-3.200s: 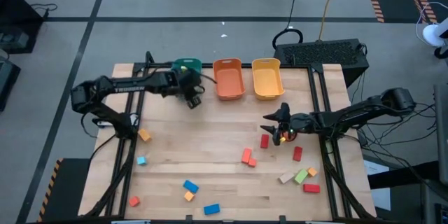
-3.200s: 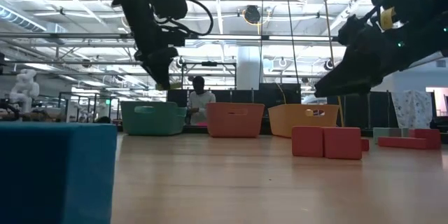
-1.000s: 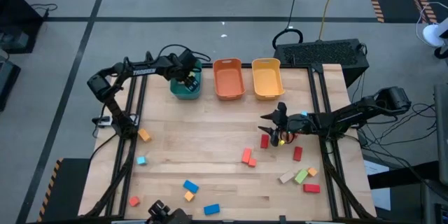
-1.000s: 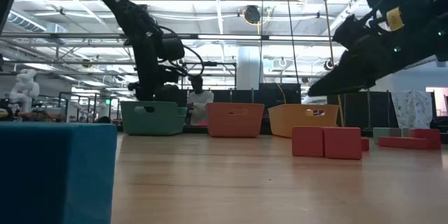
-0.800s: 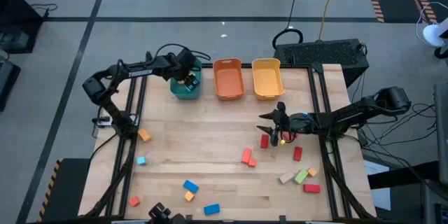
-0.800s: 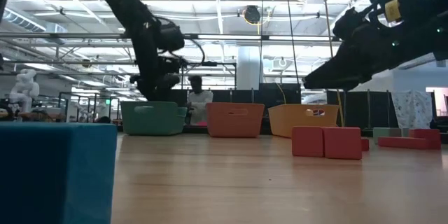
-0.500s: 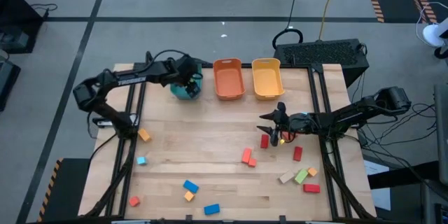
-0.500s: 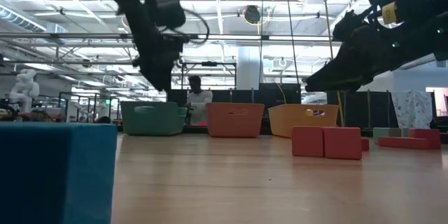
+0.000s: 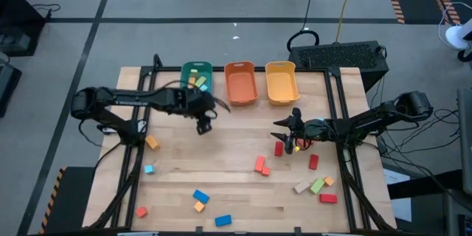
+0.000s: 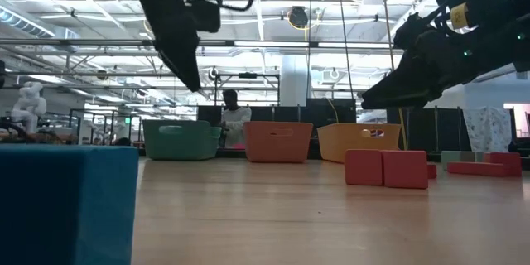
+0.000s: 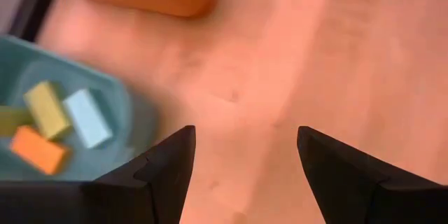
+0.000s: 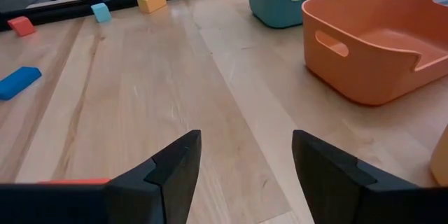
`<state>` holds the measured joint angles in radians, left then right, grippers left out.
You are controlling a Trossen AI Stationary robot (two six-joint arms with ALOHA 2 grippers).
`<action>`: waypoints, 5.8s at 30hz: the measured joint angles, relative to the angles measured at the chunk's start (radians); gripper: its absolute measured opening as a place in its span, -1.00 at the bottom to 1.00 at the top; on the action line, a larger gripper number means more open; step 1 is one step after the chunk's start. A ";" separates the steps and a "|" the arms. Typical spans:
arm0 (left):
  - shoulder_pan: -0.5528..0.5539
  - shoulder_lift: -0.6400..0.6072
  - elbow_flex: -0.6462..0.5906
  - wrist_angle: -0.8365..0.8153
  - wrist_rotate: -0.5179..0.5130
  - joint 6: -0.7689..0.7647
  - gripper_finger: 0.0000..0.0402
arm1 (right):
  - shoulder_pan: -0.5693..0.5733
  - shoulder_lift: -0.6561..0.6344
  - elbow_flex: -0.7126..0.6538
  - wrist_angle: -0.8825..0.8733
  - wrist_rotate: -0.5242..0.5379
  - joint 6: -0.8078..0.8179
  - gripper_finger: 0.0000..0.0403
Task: Sort blocks by size
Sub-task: Put the blue thin rectangular block into the blue bin
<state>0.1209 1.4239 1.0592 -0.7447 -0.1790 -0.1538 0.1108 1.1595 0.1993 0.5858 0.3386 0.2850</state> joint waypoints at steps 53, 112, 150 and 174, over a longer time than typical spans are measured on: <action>-0.794 0.247 -0.001 0.167 0.078 -0.156 0.26 | 0.002 0.000 0.000 -0.006 -0.005 0.002 0.04; -0.692 0.386 0.001 0.264 0.018 -0.357 -0.70 | 0.002 0.000 0.000 -0.008 -0.004 0.018 0.04; -0.651 0.452 0.016 0.311 0.011 -0.366 -0.14 | 0.002 0.000 0.000 -0.038 -0.004 0.028 0.04; -0.306 0.161 0.009 0.009 -0.143 -0.274 -0.34 | 0.002 0.000 0.000 -0.055 0.000 0.050 0.04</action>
<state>-0.1852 1.5845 1.0683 -0.7355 -0.3219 -0.4275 0.1131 1.1595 0.1989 0.5304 0.3386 0.3351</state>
